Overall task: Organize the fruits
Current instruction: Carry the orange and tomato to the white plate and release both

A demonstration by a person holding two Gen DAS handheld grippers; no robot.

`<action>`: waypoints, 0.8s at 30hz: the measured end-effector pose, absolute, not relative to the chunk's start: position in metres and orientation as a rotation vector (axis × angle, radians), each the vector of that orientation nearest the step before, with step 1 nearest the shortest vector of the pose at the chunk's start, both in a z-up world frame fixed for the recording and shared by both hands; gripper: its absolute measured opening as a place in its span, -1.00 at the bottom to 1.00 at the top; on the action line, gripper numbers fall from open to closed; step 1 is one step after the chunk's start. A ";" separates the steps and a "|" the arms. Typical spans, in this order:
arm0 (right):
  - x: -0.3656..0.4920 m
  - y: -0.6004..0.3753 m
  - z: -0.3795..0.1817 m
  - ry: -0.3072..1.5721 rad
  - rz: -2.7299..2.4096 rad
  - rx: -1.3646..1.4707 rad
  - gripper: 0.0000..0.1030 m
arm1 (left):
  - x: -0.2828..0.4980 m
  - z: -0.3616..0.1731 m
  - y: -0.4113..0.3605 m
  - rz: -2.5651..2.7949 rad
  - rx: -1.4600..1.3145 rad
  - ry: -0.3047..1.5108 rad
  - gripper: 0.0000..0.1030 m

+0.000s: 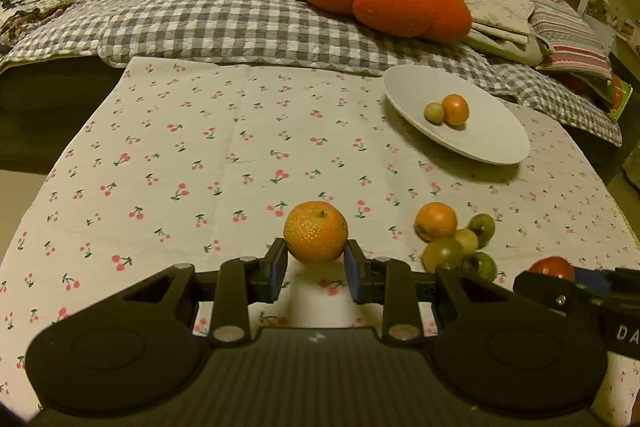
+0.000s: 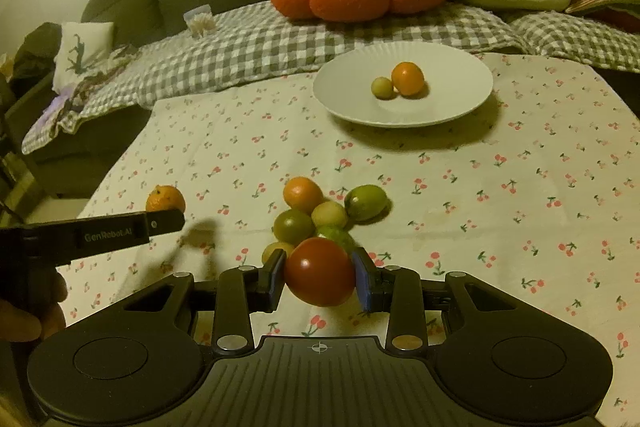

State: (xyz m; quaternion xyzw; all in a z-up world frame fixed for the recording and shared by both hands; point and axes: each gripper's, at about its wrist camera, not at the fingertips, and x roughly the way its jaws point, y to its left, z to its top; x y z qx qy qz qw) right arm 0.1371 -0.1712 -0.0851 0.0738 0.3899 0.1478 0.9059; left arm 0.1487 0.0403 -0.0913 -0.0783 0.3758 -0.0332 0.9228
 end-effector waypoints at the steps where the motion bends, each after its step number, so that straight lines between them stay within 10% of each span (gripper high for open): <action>1: 0.138 -0.173 -0.083 0.802 0.304 0.155 -0.34 | 0.149 -0.090 0.038 -0.072 -0.159 0.770 -0.44; 24: 0.201 -0.219 -0.049 0.752 0.249 0.159 -0.34 | 0.217 -0.056 -0.042 -0.186 -0.048 0.704 -0.44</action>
